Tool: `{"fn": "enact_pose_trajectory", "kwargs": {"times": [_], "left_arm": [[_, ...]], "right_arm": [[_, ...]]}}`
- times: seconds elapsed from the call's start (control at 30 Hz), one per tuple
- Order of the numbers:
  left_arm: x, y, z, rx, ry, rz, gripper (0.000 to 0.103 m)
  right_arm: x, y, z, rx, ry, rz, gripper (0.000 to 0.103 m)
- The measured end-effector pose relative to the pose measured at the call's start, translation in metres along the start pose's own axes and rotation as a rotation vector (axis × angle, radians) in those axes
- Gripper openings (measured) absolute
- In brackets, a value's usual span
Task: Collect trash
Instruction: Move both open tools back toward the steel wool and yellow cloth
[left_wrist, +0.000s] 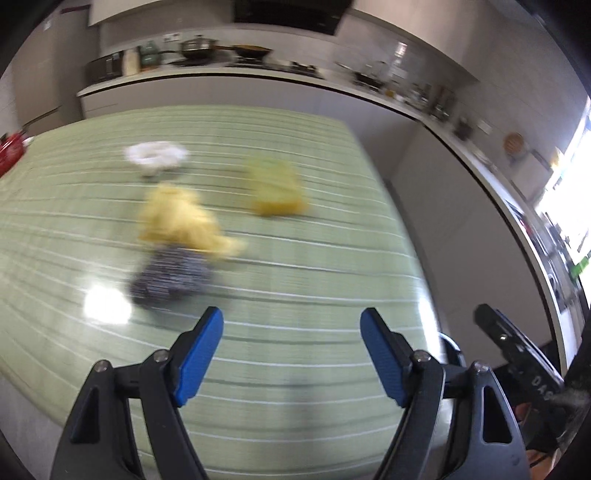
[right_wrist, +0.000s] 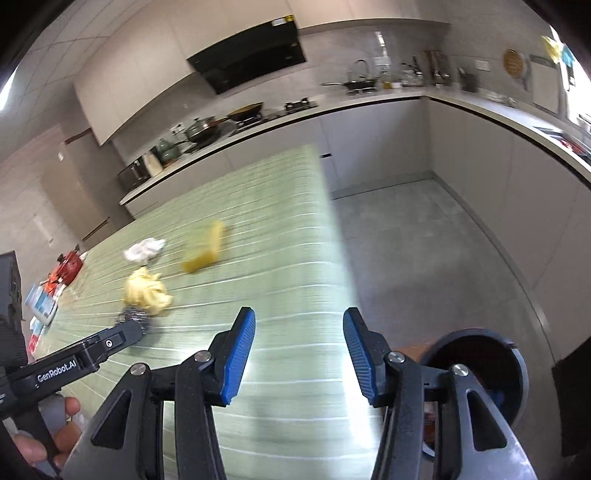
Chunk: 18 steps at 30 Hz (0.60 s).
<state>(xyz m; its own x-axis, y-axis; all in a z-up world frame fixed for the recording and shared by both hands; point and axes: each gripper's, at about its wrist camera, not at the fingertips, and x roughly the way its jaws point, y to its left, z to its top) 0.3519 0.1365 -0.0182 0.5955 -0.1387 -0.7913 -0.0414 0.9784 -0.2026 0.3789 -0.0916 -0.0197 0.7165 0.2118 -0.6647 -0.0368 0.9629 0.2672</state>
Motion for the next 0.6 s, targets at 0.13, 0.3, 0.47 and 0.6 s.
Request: {"fn": "enact_pose_trajectory", "kwargs": {"times": [0.13, 0.3, 0.47, 0.6], "left_arm": [[-0.005, 0.061, 0.010, -0.051, -0.011, 0.054, 0.078], [-0.008, 0.105, 0.018, -0.093, -0.020, 0.085, 0.078], [-0.008, 0.123, 0.030, -0.109, -0.035, 0.075, 0.078], [-0.005, 0.128, 0.039, -0.119, -0.044, 0.083, 0.078]], "right_arm": [[0.020, 0.054, -0.008, -0.012, 0.012, 0.032, 0.052], [0.039, 0.102, -0.019, -0.037, 0.041, 0.058, 0.052], [0.055, 0.130, -0.010, -0.091, 0.058, 0.075, 0.053], [0.066, 0.139, 0.000, -0.115, 0.049, 0.102, 0.053]]}}
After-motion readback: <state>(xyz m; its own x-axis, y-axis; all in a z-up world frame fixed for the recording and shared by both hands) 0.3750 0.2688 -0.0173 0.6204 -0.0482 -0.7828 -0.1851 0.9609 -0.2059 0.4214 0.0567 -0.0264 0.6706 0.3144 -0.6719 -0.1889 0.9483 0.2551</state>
